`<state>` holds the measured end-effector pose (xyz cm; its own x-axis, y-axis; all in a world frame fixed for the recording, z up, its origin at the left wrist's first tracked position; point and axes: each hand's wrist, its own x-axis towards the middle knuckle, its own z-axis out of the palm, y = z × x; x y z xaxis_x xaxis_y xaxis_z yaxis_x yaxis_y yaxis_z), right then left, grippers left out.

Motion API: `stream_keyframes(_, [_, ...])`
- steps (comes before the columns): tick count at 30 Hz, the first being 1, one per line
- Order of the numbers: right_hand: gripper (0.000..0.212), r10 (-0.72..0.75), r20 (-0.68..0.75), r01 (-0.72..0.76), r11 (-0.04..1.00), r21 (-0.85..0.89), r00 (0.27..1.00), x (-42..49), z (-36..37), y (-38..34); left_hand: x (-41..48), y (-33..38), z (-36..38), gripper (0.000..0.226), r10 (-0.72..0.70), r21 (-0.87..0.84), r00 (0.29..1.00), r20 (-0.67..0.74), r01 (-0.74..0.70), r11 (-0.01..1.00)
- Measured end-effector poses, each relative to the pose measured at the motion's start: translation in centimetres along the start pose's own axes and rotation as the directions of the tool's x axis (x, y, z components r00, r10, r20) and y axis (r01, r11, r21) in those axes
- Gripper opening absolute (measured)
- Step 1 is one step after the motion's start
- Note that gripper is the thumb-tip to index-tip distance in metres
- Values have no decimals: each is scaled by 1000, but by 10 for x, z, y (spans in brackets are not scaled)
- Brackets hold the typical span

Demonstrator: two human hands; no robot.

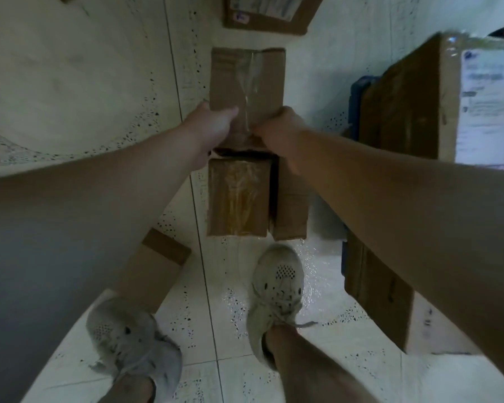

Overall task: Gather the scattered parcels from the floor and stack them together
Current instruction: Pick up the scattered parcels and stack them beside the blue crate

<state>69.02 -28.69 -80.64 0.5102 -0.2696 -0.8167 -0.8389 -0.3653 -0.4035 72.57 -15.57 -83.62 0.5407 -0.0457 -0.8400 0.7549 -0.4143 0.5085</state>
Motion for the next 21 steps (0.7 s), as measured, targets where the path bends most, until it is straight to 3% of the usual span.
stream_keyframes(4, [52, -53, -119, 80, 968, 239, 991, -30, -3, -12, -30, 17, -14, 53, 98, -71, 993, -68, -103, 992])
stream_keyframes(10, [44, -83, -114, 130, 851, 508, 990, -167, -12, -57, -170, 43, -77, 40, 193, -112, 968, -160, -212, 971])
stream_keyframes(14, [42, -209, -216, 281, 875, 393, 954, -290, -24, -93, -293, 65, -130, 57, 228, -85, 970, -80, -235, 968])
stream_keyframes(19, [47, -277, -283, 352, 899, 262, 918, -452, -50, -127, -449, 106, -192, 13, 244, -163, 967, -69, -252, 954])
stream_keyframes(21, [51, -384, -337, 453, 878, 154, 860, -509, -65, -132, -503, 128, -212, 24, 243, -231, 970, -28, -242, 942])
